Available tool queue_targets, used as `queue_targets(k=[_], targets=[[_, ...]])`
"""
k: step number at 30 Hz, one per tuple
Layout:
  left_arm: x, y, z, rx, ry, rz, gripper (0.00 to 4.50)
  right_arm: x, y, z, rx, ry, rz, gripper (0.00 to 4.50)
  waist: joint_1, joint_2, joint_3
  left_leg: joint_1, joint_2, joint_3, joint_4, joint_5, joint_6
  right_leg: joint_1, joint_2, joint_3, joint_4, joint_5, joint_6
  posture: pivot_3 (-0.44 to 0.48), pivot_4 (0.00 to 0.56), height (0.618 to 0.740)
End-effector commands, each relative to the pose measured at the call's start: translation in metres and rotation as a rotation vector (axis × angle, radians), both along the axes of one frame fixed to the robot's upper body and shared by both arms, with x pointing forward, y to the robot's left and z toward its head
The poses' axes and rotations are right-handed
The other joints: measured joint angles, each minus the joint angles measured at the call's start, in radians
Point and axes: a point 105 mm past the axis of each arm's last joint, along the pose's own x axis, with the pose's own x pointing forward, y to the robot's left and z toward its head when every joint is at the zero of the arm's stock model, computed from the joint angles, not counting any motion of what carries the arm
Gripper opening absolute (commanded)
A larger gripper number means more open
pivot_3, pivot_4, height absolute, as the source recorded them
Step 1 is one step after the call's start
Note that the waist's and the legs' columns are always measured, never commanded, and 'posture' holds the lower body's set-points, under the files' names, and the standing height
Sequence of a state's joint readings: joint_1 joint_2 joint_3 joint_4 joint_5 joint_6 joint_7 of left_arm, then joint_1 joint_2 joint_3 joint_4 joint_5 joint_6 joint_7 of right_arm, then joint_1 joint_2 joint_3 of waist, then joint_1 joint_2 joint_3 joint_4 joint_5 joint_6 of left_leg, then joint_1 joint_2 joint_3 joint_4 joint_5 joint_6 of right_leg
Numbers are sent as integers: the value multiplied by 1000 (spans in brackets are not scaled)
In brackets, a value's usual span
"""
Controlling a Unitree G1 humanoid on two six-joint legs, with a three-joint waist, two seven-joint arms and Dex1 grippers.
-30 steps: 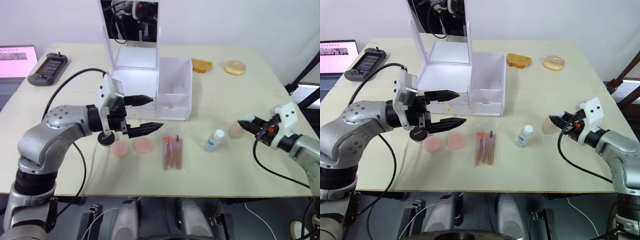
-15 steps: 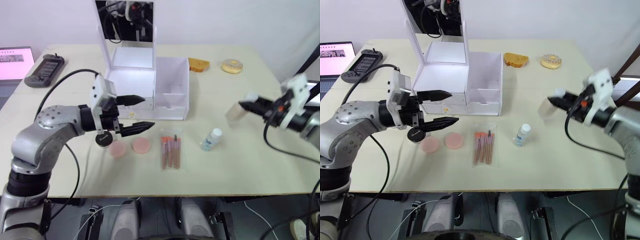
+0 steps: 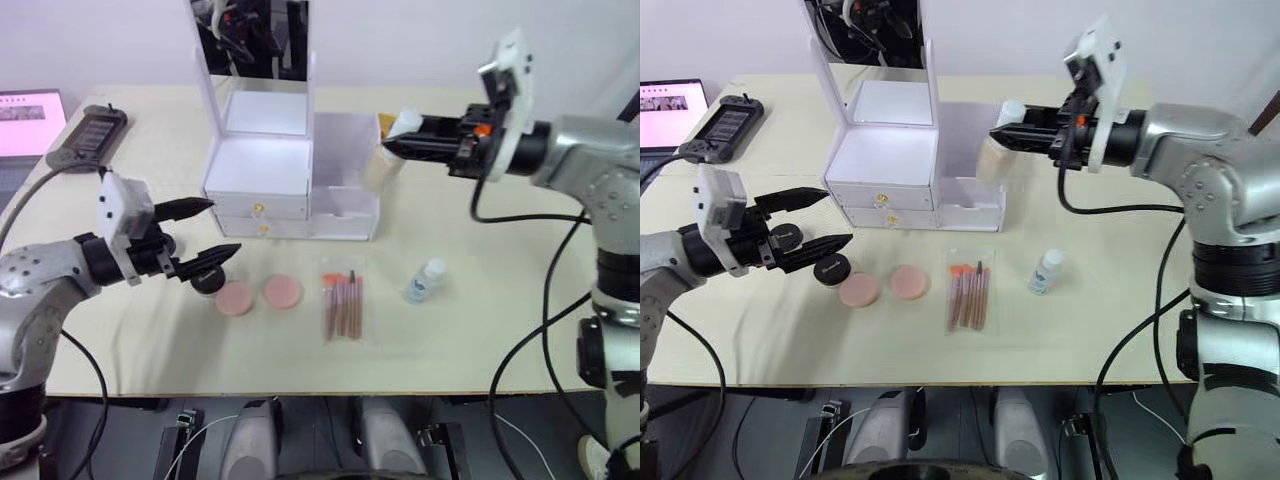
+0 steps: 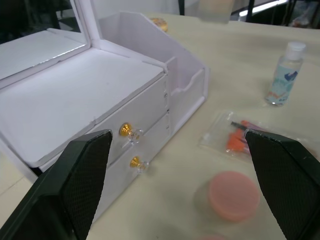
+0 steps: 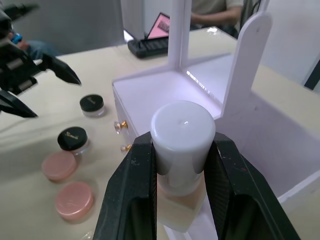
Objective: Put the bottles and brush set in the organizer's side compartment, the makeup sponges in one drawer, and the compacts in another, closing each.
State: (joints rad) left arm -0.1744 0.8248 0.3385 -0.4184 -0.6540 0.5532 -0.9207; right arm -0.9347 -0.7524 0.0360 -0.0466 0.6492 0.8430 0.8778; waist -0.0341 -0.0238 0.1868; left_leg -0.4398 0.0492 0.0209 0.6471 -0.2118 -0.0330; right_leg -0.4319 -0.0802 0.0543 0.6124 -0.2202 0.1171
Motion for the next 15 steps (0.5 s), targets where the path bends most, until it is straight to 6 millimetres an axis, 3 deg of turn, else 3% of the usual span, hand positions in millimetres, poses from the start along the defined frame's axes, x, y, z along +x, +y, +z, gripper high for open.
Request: queue_targets(k=[1, 7, 15], targets=[[-7, -3, 10, 6, -66, 7, 4500, 10, 9, 7, -27, -88, 2, 767, -3, 0, 0, -1, 0, 0, 0, 0, 0, -1, 0, 0, 0, 0, 0, 0, 150, 738], [-10, -3, 9, 5, -67, 32, 4500, 43, 13, -6, -31, -66, -80, 767, -8, 0, 0, -2, 1, 0, -1, 0, 0, -4, 2, 0, 3, 0, 1, 0, 150, 738], [-14, -4, 6, 14, -53, 42, 4500, 55, 20, -36, -44, 5, -146, 767, -10, 0, 0, -1, 1, 0, -1, 0, 0, -4, 2, 0, 4, 0, 1, 0, 150, 738]])
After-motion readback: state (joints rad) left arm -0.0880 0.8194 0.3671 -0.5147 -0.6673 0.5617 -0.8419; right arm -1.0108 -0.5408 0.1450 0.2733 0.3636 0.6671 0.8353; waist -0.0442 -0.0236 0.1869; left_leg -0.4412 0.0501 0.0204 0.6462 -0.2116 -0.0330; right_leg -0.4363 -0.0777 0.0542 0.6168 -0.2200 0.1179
